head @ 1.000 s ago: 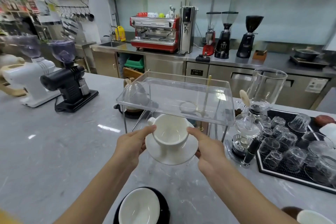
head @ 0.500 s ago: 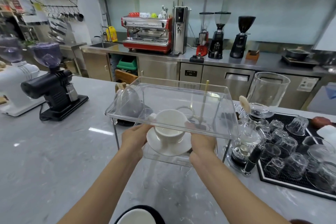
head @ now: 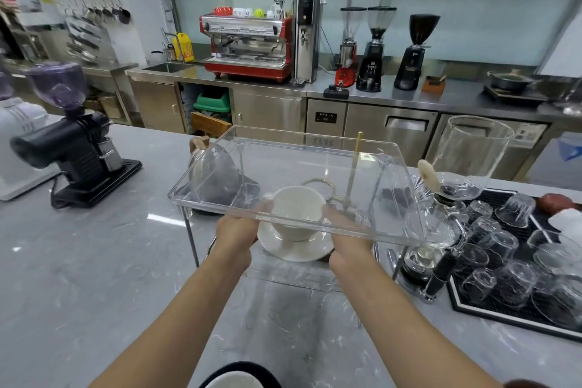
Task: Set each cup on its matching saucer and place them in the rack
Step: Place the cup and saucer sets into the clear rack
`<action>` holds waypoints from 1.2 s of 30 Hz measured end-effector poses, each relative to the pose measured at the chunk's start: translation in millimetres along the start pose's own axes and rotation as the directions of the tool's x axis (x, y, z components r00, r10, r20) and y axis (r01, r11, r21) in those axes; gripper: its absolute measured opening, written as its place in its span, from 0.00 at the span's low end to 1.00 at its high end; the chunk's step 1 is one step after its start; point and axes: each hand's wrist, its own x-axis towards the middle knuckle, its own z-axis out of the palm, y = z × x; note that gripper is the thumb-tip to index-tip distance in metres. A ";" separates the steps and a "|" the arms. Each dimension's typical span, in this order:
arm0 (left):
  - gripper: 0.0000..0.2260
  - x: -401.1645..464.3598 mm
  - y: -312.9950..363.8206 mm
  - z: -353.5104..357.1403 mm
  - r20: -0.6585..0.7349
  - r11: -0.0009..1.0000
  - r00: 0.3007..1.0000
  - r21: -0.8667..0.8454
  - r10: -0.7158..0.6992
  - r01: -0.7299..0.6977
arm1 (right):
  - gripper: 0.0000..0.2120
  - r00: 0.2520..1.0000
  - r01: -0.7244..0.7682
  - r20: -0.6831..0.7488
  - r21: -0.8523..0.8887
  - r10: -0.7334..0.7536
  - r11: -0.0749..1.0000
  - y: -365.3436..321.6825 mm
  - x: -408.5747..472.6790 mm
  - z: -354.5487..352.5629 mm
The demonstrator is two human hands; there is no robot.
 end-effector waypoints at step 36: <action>0.06 -165.4 -46.0 -126.7 -0.089 0.970 0.988 0.220 0.123 -0.101 | 0.15 0.890 0.338 0.424 -0.366 -0.168 0.867 57.7 -115.4 -90.1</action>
